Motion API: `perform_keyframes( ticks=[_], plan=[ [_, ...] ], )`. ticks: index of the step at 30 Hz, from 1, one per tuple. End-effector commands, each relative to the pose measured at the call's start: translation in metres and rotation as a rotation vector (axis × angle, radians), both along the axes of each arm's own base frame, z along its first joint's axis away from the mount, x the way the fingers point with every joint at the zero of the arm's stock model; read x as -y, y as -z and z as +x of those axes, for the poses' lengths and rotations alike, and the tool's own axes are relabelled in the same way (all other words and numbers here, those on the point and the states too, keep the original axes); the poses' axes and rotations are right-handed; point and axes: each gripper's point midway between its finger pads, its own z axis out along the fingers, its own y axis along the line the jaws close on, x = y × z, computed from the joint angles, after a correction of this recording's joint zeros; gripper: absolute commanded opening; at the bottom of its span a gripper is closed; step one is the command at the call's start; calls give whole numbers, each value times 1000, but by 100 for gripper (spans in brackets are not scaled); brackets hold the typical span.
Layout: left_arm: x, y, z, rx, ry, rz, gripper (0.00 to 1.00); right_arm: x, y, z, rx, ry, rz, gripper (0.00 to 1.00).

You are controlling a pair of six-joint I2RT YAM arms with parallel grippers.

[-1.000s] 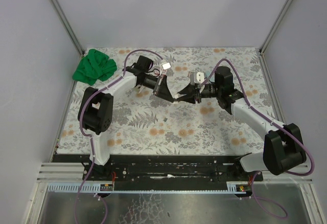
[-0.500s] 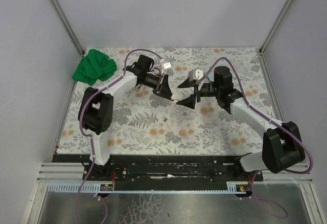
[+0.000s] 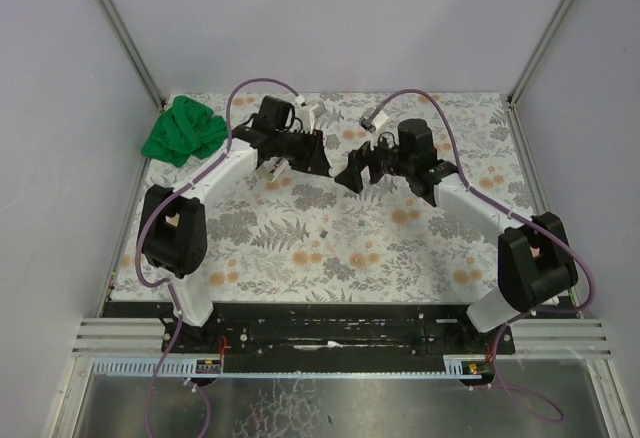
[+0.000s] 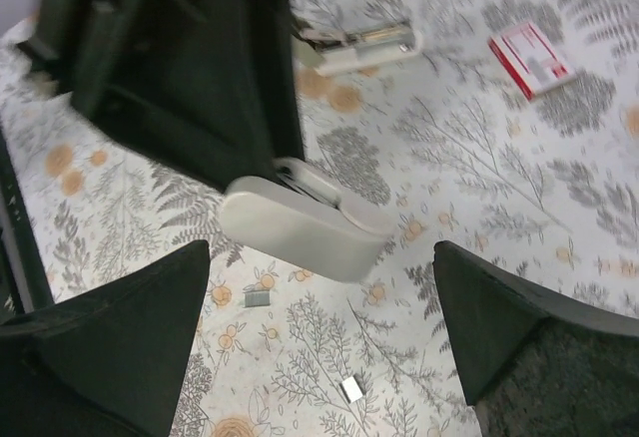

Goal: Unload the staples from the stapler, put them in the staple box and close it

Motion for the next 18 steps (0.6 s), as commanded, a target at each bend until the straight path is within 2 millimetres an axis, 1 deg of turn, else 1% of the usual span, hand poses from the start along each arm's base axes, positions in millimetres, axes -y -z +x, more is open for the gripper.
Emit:
perform_keyframes(
  ticks=[1,5,9,10,11,13,15,18],
  plan=[
    [-4,-2,15,102,-96,75,25,2,-6,25,-77,183,4,99],
    [-7,5,17,124,-124,127,24,-9,-7,25,-100,158,27,99],
    [-9,6,20,142,-143,157,24,-15,2,25,-142,151,10,99],
    [-8,6,20,144,-142,158,24,-15,4,26,-145,158,4,99],
    [-6,7,18,145,-134,160,24,-17,9,30,-149,171,-11,99],
    [-5,6,17,147,-130,159,24,-17,7,31,-150,175,-8,99],
    [-4,7,16,144,-126,157,24,-19,19,33,-166,181,-29,99],
    [-2,5,14,145,-115,146,24,-16,27,37,-164,205,-59,99]
  ],
)
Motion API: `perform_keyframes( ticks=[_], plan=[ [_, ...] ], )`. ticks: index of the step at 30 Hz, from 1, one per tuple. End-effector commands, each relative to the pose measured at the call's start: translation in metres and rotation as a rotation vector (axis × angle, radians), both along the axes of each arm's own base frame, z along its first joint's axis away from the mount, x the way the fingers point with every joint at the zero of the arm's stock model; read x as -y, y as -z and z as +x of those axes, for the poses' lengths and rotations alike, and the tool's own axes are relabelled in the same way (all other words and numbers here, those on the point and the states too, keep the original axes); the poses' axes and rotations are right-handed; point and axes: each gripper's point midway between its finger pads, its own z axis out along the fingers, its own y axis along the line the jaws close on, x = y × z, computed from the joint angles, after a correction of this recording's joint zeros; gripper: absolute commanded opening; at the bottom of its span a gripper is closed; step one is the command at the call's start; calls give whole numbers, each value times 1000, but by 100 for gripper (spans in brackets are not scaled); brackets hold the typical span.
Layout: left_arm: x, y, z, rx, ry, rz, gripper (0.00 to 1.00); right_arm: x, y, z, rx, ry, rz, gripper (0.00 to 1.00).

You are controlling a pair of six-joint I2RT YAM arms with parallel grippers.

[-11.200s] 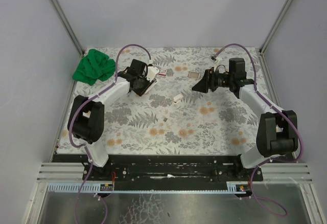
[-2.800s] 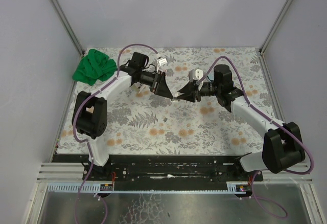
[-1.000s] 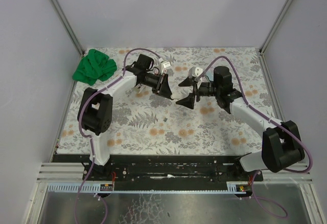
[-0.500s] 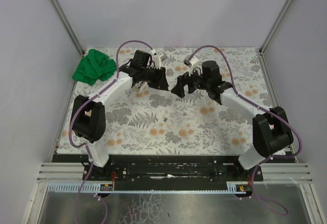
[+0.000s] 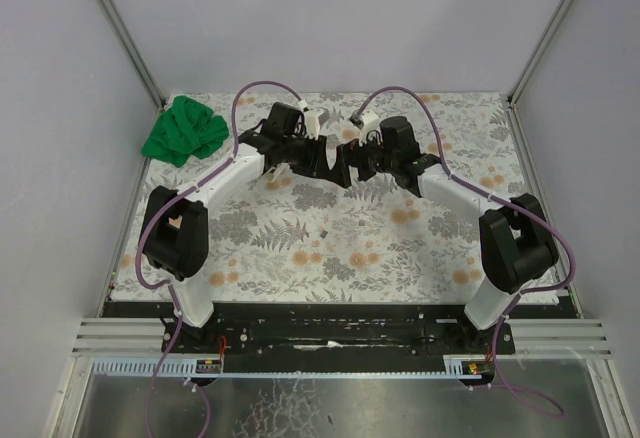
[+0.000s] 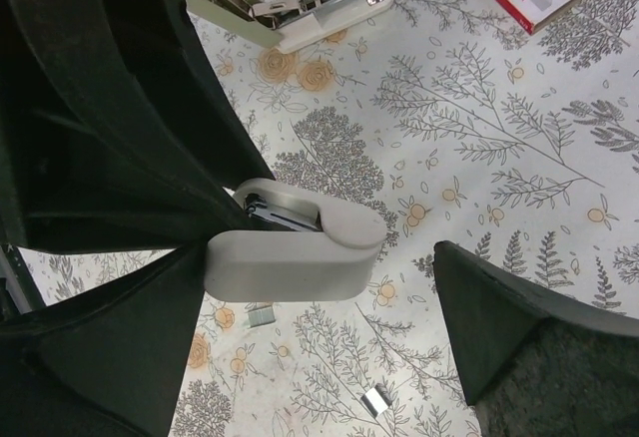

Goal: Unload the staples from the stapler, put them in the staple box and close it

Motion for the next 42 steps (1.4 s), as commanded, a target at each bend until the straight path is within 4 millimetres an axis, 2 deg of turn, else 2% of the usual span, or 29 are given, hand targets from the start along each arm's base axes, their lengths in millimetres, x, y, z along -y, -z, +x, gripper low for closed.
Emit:
perform_keyframes(
  ticks=[1,9,10,13,18,26,32,37,42],
  plan=[
    [5,-19,2,73,23,-32,24,-1,-8,12,42,40,-28,99],
    [4,-24,-6,94,64,-40,24,18,-6,19,105,87,-112,99],
    [4,-26,-7,104,70,-39,23,21,-17,18,127,89,-102,99],
    [2,-29,-8,124,74,-35,23,28,-21,19,137,94,-105,99],
    [0,-37,-8,154,61,-43,23,35,-16,15,117,80,-93,99],
    [-4,-47,-2,190,22,-49,19,33,-5,4,79,40,-79,99],
    [-6,-54,-1,201,25,-76,18,37,-4,3,52,44,-38,99],
    [-4,-60,-5,201,57,-119,18,34,-11,0,43,-1,15,96],
    [0,-66,-11,216,109,-148,18,18,-32,-17,51,-159,126,94]
  ],
)
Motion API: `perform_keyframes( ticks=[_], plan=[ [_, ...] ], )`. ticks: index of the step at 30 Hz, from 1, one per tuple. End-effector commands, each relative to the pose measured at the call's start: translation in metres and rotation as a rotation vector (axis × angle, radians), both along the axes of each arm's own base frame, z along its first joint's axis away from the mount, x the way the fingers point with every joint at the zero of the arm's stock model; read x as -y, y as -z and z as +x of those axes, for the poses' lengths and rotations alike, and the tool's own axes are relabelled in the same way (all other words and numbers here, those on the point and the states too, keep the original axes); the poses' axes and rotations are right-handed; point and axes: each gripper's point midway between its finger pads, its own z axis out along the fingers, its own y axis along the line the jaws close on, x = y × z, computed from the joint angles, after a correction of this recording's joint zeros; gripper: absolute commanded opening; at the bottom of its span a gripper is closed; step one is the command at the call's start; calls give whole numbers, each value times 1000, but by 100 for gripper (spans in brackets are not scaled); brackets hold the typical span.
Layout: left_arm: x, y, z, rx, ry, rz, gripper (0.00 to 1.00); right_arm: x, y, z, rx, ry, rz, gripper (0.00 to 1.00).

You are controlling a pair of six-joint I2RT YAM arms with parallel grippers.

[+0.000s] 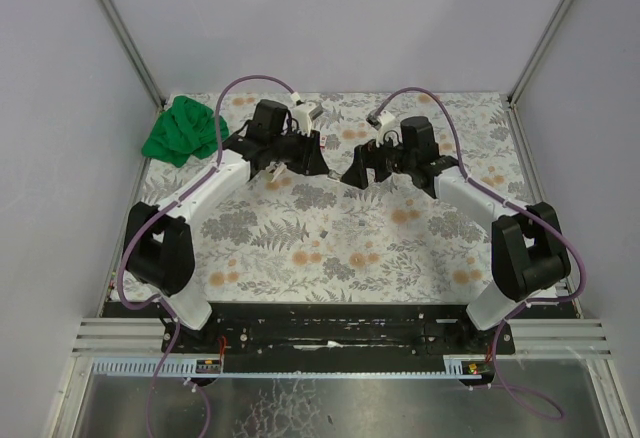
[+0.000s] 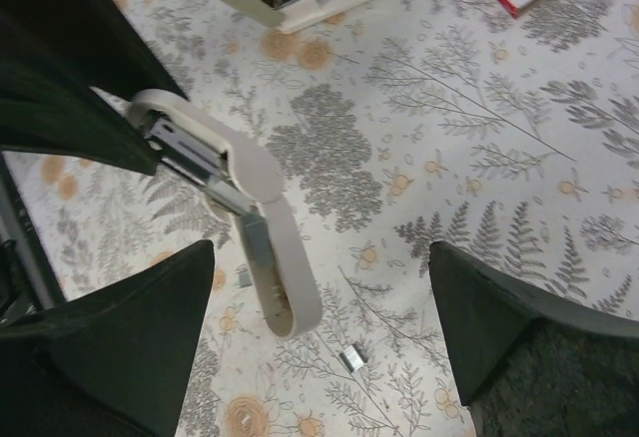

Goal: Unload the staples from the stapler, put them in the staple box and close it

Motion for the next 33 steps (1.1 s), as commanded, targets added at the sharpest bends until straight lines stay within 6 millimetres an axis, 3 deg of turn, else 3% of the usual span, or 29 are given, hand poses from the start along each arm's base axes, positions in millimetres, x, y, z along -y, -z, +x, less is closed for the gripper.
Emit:
perform_keyframes(
  ticks=[1,8,18,23,26,30,33],
  plan=[
    [6,-26,-4,76,66,-75,18,-21,-34,-15,47,-175,137,94],
    [6,-28,-4,101,83,-73,18,-27,-35,-25,32,-263,150,93],
    [-1,-26,-2,270,113,-44,18,-21,-31,-35,39,-379,142,95],
    [2,-31,-4,436,116,-49,9,-15,-29,-39,63,-417,123,98],
    [4,-23,0,546,96,34,8,-4,-34,-36,99,-404,99,99],
    [9,-13,4,635,61,118,8,26,-37,-24,123,-333,70,100],
    [15,-4,2,716,33,204,1,47,-36,-18,150,-283,33,100]
  ],
)
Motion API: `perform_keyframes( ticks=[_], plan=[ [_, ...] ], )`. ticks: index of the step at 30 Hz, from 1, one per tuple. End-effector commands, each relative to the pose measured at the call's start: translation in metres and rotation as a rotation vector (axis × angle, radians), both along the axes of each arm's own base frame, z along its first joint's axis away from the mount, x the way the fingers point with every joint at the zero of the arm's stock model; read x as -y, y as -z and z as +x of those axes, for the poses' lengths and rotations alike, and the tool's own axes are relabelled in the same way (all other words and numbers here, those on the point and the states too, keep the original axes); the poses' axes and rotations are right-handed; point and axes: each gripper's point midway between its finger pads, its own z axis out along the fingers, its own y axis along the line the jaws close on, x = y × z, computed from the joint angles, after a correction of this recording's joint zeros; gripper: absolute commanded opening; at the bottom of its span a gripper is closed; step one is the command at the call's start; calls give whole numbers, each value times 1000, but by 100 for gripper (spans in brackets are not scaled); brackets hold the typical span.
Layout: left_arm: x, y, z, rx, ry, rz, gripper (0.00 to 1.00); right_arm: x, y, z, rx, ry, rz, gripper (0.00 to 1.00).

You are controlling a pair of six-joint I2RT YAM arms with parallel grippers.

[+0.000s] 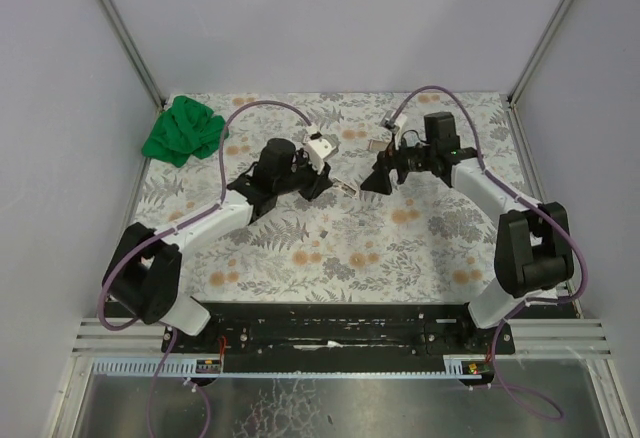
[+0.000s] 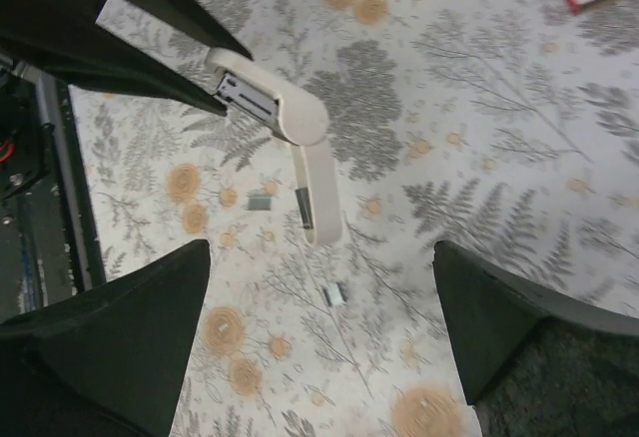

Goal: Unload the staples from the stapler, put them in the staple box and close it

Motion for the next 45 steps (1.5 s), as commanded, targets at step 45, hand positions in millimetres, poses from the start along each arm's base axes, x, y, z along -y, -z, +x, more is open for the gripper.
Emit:
perform_keyframes(
  ticks=[45],
  plan=[
    [11,-14,-33,943,-390,137,0,109,-23,17,143,278,-53,99]
  ],
)
